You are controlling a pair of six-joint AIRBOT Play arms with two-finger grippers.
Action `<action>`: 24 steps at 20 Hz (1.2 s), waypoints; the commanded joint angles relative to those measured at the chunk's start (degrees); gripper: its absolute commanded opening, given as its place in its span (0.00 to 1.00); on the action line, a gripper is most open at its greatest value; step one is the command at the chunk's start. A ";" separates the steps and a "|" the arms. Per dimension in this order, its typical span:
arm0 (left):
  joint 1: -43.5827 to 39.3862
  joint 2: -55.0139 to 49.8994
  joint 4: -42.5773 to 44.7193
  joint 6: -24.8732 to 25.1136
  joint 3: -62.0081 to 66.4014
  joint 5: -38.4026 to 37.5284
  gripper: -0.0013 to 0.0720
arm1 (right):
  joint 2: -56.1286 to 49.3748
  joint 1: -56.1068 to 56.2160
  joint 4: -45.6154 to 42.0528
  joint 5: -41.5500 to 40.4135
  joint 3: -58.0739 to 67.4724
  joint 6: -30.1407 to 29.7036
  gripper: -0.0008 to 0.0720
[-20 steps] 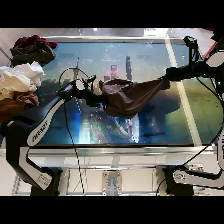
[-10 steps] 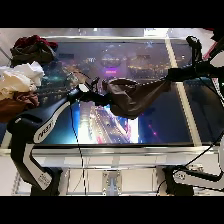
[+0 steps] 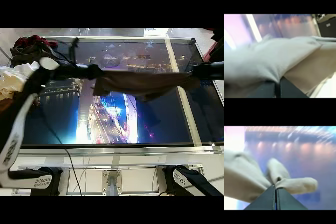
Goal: Fold the shirts.
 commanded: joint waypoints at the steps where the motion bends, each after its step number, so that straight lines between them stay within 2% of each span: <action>1: 1.31 16.76 19.71 -7.78 3.96 -8.33 0.03 | 14.80 -0.61 -1.75 -0.15 0.02 1.53 0.04; 4: -3.15 26.99 33.44 -15.58 9.51 -16.87 0.03 | 21.73 -0.61 8.90 -1.11 0.00 2.03 0.04; 6: -6.99 29.07 39.15 -19.28 11.26 -21.33 0.03 | 21.20 -0.61 18.78 -4.20 -0.04 -0.81 0.04; 7: -8.46 28.74 41.94 -19.54 11.23 -22.77 0.03 | 19.98 -0.61 21.75 -6.78 -0.11 -2.38 0.04; 9: -9.35 25.14 50.69 -21.38 10.93 -25.51 0.03 | 14.69 -0.59 24.65 -9.84 -0.13 -3.19 0.04; 12: -9.27 13.62 62.69 -22.16 10.49 -33.81 0.03 | 2.58 1.31 28.39 -10.21 -2.58 -5.14 0.04; 14: -9.20 4.74 63.56 -21.24 8.83 -34.56 0.03 | -6.80 4.70 26.88 -13.90 -6.25 -5.46 0.04; 16: -9.18 -5.16 63.89 -19.98 6.84 -29.22 0.03 | -16.31 7.69 24.74 -19.19 -8.94 -5.38 0.04; 18: -8.70 -15.04 66.23 -20.65 6.95 -20.50 0.04 | -24.87 9.84 25.07 -25.14 -9.27 -5.33 0.04; 20: -8.37 -21.16 70.95 -24.52 6.97 -9.42 0.04 | -30.77 12.13 25.11 -34.73 -9.29 -4.17 0.04; 22: -8.17 -22.21 79.10 -30.58 7.41 2.16 0.05 | -33.77 14.14 25.07 -46.23 -9.29 -3.69 0.04; 23: -8.11 -22.21 83.19 -32.63 9.29 5.62 0.08 | -34.27 14.95 25.05 -52.59 -9.29 -3.69 0.05; 24: -7.96 -22.21 86.12 -33.16 11.93 8.57 0.38 | -34.29 15.45 25.05 -58.18 -9.29 -3.72 0.06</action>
